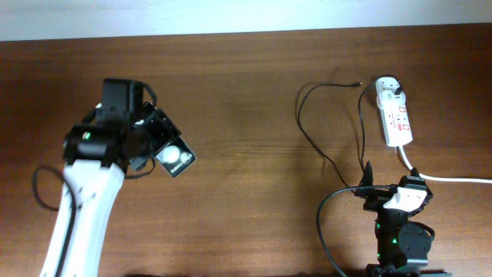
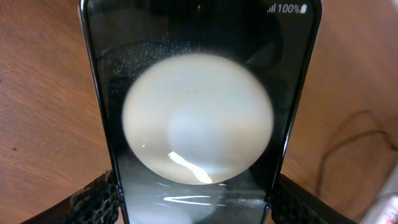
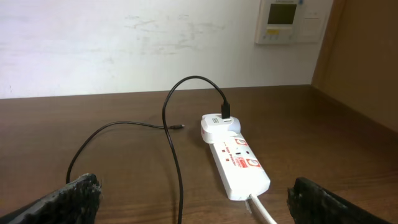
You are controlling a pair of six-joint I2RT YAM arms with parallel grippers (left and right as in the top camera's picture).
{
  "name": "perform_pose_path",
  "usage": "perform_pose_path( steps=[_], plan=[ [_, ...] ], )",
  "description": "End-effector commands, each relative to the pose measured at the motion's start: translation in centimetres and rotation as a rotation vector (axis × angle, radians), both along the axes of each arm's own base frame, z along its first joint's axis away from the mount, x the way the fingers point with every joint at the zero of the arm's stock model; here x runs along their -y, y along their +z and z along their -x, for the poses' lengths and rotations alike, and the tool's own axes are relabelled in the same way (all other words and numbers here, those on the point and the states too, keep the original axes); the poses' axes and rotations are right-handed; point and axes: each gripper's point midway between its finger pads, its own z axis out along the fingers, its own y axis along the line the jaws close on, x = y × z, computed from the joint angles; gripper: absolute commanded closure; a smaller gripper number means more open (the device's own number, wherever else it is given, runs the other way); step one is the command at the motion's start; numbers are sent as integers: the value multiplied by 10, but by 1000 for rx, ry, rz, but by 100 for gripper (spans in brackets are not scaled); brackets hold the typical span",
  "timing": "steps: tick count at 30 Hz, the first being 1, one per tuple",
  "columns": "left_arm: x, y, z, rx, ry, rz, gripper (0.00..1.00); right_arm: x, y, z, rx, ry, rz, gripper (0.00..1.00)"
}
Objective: Plug charger to phone and switch on socket
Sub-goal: 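Lift the phone with the left gripper and tilt it upright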
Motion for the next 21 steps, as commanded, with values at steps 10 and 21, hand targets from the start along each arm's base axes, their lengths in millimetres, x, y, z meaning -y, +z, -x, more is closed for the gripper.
perform_pose_path(
  steps=[10, 21],
  plan=[
    [19, 54, 17, 165, -96, 102, 43, 1, -3, 0, -7, -5, -1, 1],
    [52, -26, -39, -209, -287, 181, 44, 1, -3, 0, -7, -5, -1, 1]
  ],
)
